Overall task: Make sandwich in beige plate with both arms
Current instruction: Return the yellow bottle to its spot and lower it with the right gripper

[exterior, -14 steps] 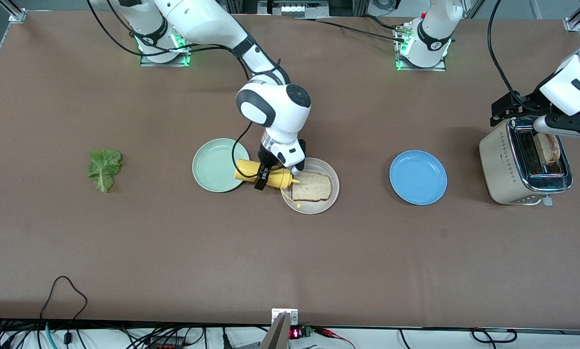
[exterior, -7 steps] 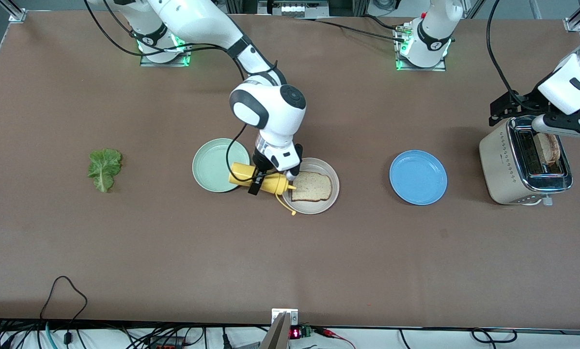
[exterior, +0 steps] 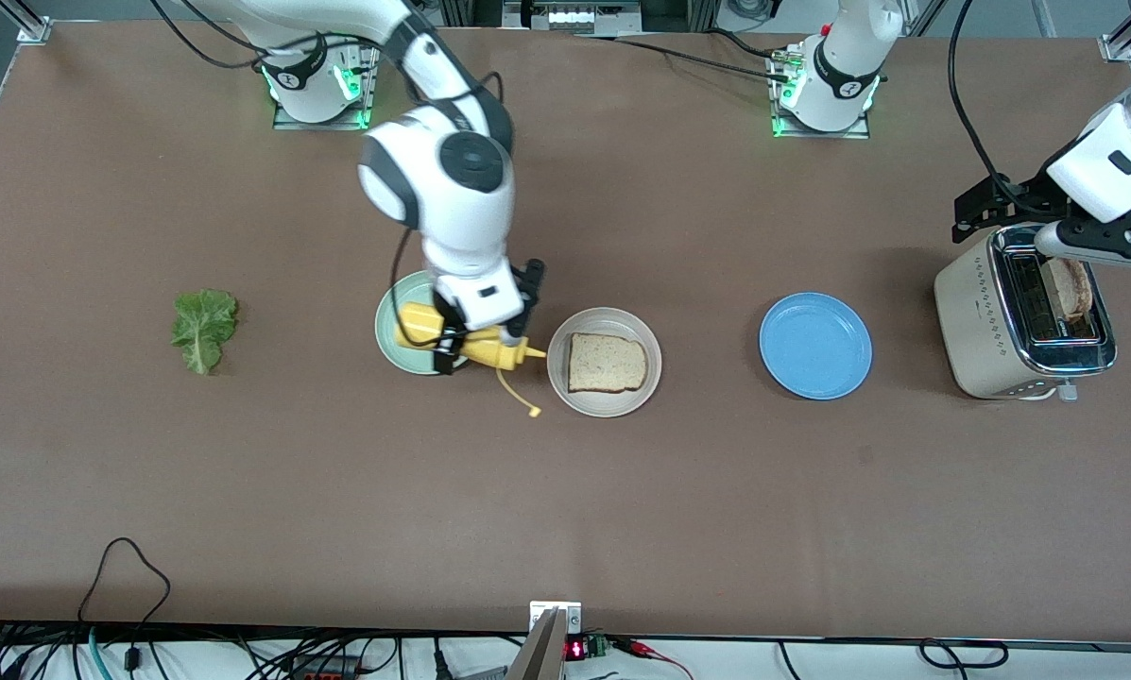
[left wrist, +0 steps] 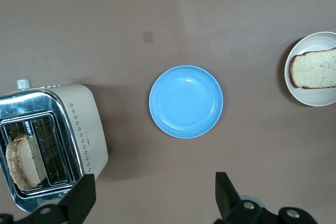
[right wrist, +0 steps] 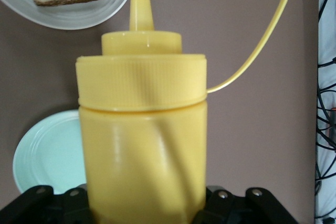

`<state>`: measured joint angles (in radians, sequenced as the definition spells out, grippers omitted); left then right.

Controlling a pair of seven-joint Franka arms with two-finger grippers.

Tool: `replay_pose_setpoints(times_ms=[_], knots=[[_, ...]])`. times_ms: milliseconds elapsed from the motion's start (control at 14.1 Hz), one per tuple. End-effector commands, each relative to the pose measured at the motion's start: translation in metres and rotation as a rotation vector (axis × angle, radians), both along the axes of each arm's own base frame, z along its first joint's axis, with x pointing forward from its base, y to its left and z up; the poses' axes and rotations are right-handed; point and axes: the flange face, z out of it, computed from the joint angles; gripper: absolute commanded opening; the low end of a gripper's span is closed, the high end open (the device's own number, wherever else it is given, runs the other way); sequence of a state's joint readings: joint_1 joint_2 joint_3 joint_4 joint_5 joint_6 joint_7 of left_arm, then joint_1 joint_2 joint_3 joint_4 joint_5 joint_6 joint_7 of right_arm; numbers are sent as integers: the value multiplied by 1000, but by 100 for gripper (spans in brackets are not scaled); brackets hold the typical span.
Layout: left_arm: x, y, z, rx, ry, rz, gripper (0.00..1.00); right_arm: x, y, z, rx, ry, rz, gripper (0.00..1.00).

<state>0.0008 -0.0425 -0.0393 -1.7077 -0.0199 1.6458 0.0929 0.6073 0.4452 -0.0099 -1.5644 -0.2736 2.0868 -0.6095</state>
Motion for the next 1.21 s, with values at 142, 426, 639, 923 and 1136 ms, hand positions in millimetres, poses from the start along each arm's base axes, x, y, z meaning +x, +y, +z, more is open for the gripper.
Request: replay_pose_setpoints(times_ms=[142,426,639,923,1136], knots=[[1,-6,8,-16,4,-3,100,-9,-82,35,204,81,50,35],[2,-3,7,-16,6,0,100,-21,-160,25,431,104,43,35],[2,-3,8,-16,4,0,100,-19,-230,-2,644,122,74,35],[1,-2,8,-16,6,1,100,-30,-315,-84,977,99,81,35],[1,-2,8,-16,6,0,100,-39,-367,-137,1156,117,113,35]])
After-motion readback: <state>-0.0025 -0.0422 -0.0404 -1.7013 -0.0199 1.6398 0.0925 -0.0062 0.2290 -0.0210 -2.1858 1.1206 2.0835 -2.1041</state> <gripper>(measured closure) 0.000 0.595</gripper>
